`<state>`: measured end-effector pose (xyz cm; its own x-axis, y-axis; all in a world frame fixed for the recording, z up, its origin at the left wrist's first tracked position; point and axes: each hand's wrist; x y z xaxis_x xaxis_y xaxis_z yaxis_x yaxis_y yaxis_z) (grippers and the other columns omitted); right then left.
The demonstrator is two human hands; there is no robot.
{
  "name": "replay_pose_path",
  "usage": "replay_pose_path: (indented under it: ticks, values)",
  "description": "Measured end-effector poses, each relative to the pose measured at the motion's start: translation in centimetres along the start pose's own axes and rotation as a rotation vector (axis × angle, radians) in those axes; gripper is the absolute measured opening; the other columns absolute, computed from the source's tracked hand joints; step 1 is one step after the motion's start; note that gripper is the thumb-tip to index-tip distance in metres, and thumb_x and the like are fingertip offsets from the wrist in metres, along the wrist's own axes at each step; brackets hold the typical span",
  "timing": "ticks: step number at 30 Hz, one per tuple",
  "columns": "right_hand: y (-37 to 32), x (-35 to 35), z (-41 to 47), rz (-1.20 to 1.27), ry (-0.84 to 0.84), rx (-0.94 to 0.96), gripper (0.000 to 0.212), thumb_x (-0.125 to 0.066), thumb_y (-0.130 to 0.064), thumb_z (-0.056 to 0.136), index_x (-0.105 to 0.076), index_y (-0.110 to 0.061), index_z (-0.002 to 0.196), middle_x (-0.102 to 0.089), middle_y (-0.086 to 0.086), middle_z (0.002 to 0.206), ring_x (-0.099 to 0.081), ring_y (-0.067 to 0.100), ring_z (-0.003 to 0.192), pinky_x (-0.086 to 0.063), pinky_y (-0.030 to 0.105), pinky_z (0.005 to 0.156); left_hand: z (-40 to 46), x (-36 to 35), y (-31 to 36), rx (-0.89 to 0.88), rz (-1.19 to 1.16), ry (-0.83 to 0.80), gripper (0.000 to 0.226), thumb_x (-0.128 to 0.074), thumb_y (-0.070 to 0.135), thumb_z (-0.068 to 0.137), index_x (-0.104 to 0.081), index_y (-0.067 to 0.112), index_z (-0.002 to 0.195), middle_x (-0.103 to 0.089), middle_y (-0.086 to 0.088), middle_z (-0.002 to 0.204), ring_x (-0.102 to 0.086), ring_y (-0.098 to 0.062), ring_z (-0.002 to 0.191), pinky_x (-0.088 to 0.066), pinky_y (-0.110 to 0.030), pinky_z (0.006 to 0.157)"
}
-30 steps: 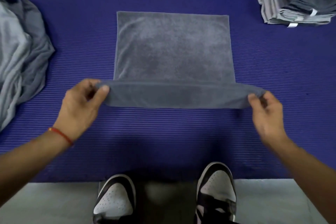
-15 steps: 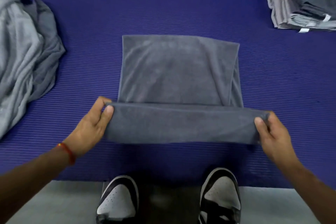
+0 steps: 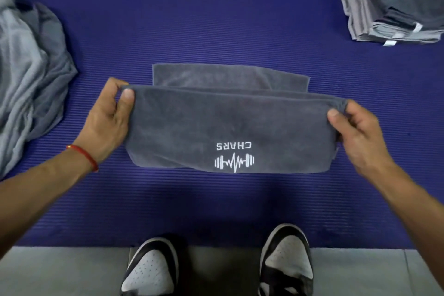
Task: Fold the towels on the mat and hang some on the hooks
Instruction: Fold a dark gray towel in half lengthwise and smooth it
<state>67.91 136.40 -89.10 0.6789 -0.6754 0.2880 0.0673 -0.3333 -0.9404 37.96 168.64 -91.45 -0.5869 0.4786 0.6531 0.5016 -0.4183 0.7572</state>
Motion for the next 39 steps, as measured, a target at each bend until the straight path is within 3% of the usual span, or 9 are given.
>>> replay_pose_path:
  ticks: [3, 6, 9, 14, 18, 22, 29, 35, 39]
  values:
    - [0.6, 1.1, -0.5, -0.105, -0.230, -0.115, 0.017, -0.052, 0.001, 0.101, -0.067, -0.005, 0.095, -0.067, 0.014, 0.072, -0.061, 0.029, 0.056, -0.053, 0.029, 0.046, -1.1, 0.1, -0.7, -0.014, -0.088, -0.190, 0.026, -0.041, 0.044, 0.105, -0.050, 0.022, 0.098, -0.056, -0.007, 0.074, -0.051, -0.002, 0.062, -0.047, -0.025, 0.060]
    - [1.7, 2.9, -2.4, -0.127, -0.458, -0.267, 0.014, -0.057, -0.002, 0.096, -0.071, -0.003, 0.092, -0.070, 0.011, 0.072, -0.063, 0.022, 0.057, -0.053, 0.029, 0.051, -4.3, 0.6, -1.8, 0.070, -0.295, -0.400, 0.033, -0.046, 0.050, 0.101, -0.057, 0.019, 0.098, -0.065, -0.011, 0.083, -0.061, -0.016, 0.075, -0.054, -0.039, 0.074]
    - [3.9, 4.1, -4.0, -0.314, -0.493, -0.408, 0.014, -0.062, -0.010, 0.098, -0.074, -0.004, 0.092, -0.070, 0.014, 0.076, -0.063, 0.022, 0.063, -0.053, 0.033, 0.055, -7.1, 0.6, -3.3, 0.200, -0.335, -0.568, 0.028, -0.054, 0.049, 0.099, -0.061, 0.023, 0.093, -0.069, -0.008, 0.077, -0.065, -0.020, 0.071, -0.056, -0.032, 0.069]
    - [5.3, 3.0, -3.1, -0.513, -0.362, -0.439, 0.007, -0.071, -0.028, 0.094, -0.073, -0.026, 0.088, -0.075, -0.002, 0.078, -0.065, 0.011, 0.062, -0.050, 0.024, 0.057, -6.6, 0.1, -5.4, 0.239, -0.059, -0.570, 0.046, -0.056, 0.070, 0.077, -0.061, 0.026, 0.092, -0.065, -0.011, 0.065, -0.062, -0.021, 0.057, -0.054, -0.033, 0.057]
    - [3.8, 1.3, 2.1, -0.805, -0.182, -0.246, 0.026, -0.065, -0.057, 0.090, -0.070, -0.032, 0.083, -0.074, -0.016, 0.083, -0.070, 0.010, 0.085, -0.054, 0.032, 0.081, -5.0, -0.6, -5.5, 0.275, -0.023, -0.635, 0.006, -0.069, 0.036, 0.093, -0.067, 0.032, 0.096, -0.073, -0.001, 0.078, -0.064, -0.011, 0.070, -0.055, -0.038, 0.074]
    - [4.1, -1.4, 9.4, -0.860, 0.028, -0.200, 0.040, -0.059, -0.064, 0.089, -0.066, -0.026, 0.096, -0.074, 0.002, 0.096, -0.068, 0.030, 0.099, -0.057, 0.046, 0.087, -4.4, -0.7, -4.4, 0.176, 0.158, -0.632, 0.007, -0.073, 0.033, 0.089, -0.070, 0.036, 0.095, -0.075, 0.017, 0.084, -0.068, 0.001, 0.079, -0.046, -0.011, 0.075]
    - [5.1, 0.0, 17.5, -0.981, 0.119, -0.323, 0.046, -0.054, -0.048, 0.098, -0.067, -0.006, 0.112, -0.066, 0.024, 0.120, -0.063, 0.042, 0.112, -0.050, 0.045, 0.094, -4.8, -0.2, -3.9, -0.137, 0.370, -0.771, 0.021, -0.070, 0.050, 0.078, -0.056, 0.043, 0.090, -0.061, 0.021, 0.092, -0.058, 0.000, 0.081, -0.042, -0.020, 0.066]
    - [6.7, 0.0, 19.8, -0.931, 0.094, -0.303, 0.049, -0.062, -0.056, 0.091, -0.067, -0.012, 0.112, -0.069, 0.017, 0.113, -0.065, 0.037, 0.105, -0.055, 0.046, 0.091, -5.3, -0.4, -5.2, -0.130, 0.364, -0.742, 0.023, -0.057, 0.059, 0.080, -0.055, 0.042, 0.096, -0.057, 0.025, 0.104, -0.055, 0.004, 0.097, -0.040, -0.012, 0.077]
    - [5.3, -0.5, 16.7, -0.932, 0.154, -0.149, 0.043, -0.064, -0.043, 0.095, -0.054, -0.009, 0.119, -0.063, 0.016, 0.120, -0.061, 0.037, 0.110, -0.051, 0.046, 0.090, -5.1, -0.2, -4.8, -0.103, 0.366, -0.740, 0.019, -0.064, 0.058, 0.085, -0.058, 0.044, 0.096, -0.058, 0.028, 0.104, -0.057, 0.007, 0.097, -0.039, -0.007, 0.078]
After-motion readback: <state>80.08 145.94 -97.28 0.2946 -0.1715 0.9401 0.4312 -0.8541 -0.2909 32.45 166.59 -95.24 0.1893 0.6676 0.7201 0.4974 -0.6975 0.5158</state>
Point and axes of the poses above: each hand's wrist, its own z-axis towards the middle knuckle, its own x-axis out of the back of the hand, y = z × x
